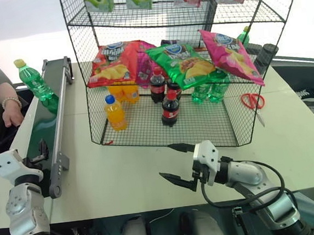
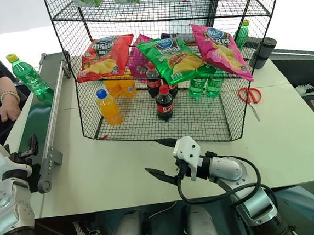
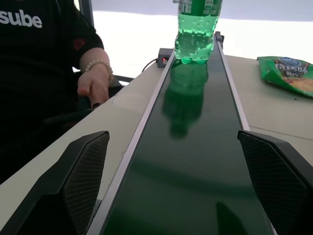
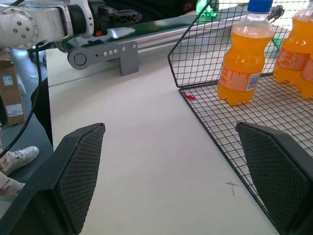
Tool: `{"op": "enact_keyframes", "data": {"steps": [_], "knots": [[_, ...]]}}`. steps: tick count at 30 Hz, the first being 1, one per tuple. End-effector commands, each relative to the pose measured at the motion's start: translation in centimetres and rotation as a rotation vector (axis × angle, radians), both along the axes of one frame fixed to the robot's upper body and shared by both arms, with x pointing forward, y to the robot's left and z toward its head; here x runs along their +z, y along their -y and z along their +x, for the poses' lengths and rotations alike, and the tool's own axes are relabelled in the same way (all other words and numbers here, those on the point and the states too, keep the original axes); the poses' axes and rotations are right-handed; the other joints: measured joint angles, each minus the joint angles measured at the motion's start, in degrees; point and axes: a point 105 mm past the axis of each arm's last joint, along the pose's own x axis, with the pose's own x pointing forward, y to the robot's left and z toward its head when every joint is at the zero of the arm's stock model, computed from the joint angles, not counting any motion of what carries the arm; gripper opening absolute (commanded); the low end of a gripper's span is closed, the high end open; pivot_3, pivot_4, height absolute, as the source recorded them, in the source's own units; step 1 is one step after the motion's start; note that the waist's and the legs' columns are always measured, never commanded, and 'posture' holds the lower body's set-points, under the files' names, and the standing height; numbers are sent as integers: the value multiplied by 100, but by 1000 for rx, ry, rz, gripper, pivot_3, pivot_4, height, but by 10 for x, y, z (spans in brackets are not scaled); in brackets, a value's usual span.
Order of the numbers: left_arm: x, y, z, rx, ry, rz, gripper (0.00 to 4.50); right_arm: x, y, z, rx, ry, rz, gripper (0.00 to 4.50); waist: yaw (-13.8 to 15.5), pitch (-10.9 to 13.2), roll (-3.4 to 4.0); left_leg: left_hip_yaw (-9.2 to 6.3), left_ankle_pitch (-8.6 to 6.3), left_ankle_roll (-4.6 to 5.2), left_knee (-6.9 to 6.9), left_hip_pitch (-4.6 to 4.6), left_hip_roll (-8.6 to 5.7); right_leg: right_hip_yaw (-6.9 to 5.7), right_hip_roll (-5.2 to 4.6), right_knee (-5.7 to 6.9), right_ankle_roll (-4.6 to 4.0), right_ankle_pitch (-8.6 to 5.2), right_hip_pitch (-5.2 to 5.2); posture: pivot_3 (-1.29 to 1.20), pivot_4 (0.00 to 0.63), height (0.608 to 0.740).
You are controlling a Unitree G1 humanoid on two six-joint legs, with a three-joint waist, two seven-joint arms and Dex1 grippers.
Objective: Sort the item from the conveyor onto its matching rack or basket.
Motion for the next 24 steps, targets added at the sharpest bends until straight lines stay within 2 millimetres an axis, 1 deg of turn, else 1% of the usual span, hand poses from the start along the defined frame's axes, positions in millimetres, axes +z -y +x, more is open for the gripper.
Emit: {"op": "enact_keyframes", "data": {"steps": [1,8,13,19,24], "knots": [[9,-1,2,7,38,23,4500,10,-3,-3,18,36,19,4461,0,0,0,0,0,0,0,0,0,0,0,0,0,0,0,0,150,735],[10,0,4,5,41,25,4500,17,-4,-1,9,82,37,4461,0,0,0,0,0,0,0,0,1,-1,-1,-1,0,0,0,0,150,735],[9,1,5,1,38,26,4500,26,-5,0,4,141,82,4461,-1,1,1,0,0,0,0,-1,1,-1,0,-1,0,0,-1,0,150,735],[10,3,6,1,40,24,4500,26,-8,-2,29,102,117,4461,0,1,1,0,0,0,-1,-1,3,-1,0,-1,0,0,-1,0,150,735],[10,3,6,4,43,24,4500,27,-8,0,31,96,115,4461,0,1,2,0,0,0,-1,-1,3,-1,-1,-2,0,0,-2,0,150,735]]}}
